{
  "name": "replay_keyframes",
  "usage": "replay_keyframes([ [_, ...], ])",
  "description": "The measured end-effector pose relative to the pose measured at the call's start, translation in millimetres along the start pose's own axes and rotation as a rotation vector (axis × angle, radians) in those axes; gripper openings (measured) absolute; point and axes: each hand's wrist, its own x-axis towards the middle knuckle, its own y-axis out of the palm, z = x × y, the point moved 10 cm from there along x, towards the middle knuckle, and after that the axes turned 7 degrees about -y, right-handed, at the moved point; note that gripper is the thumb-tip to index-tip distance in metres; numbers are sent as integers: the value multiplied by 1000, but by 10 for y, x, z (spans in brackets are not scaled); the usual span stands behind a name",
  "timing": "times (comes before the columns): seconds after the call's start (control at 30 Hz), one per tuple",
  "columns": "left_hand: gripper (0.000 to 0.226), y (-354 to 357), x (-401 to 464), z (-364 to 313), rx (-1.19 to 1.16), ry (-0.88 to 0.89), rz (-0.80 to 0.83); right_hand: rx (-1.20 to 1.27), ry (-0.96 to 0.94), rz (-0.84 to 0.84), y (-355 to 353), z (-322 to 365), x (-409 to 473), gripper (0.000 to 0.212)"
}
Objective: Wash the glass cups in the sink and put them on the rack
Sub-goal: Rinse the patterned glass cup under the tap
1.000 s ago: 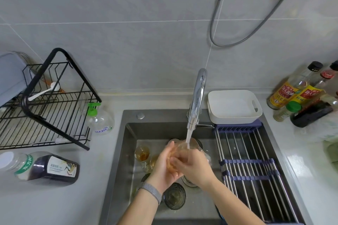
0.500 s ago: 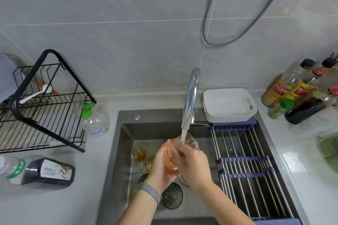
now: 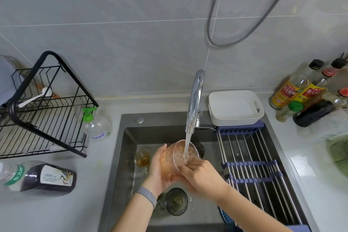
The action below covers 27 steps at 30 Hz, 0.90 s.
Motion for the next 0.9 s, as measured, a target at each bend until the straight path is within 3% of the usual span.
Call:
replay_keyframes([
  [0.1, 38, 78, -74, -110, -34, 138, 63, 202, 447, -158, -36, -208, -73, 24],
  [0.17, 39, 81, -71, -140, -21, 170, 44, 273, 537, -264, -52, -216, -97, 21],
  [0.33, 47, -31, -2, -162, -29, 94, -13, 23, 2, -85, -21, 118, 1, 10],
  [0.43, 59, -35, 17, -116, 18, 37, 33, -72, -154, -43, -28, 11, -81, 10],
  [0.57, 50, 9, -9, -117, 16, 95, 31, -48, -79, -33, -7, -72, -124, 9],
  [0.67, 33, -1, -9, -144, -24, 242, 27, 53, 122, -90, -10, -126, -143, 15],
  [0.7, 33, -2, -3, -131, -17, 259, 23, 77, 212, -122, -24, -158, -148, 15],
  [0.77, 55, -52, 73, -94, 36, 237, -14, 80, 318, -150, -19, -148, -136, 20],
  [0.83, 74, -85, 106, -68, 63, 162, -69, 76, 239, -122, 23, -47, -97, 28],
  [0.9, 67, -101, 150, -36, 86, 85, -86, 64, 62, -69, 23, 38, -76, 18],
])
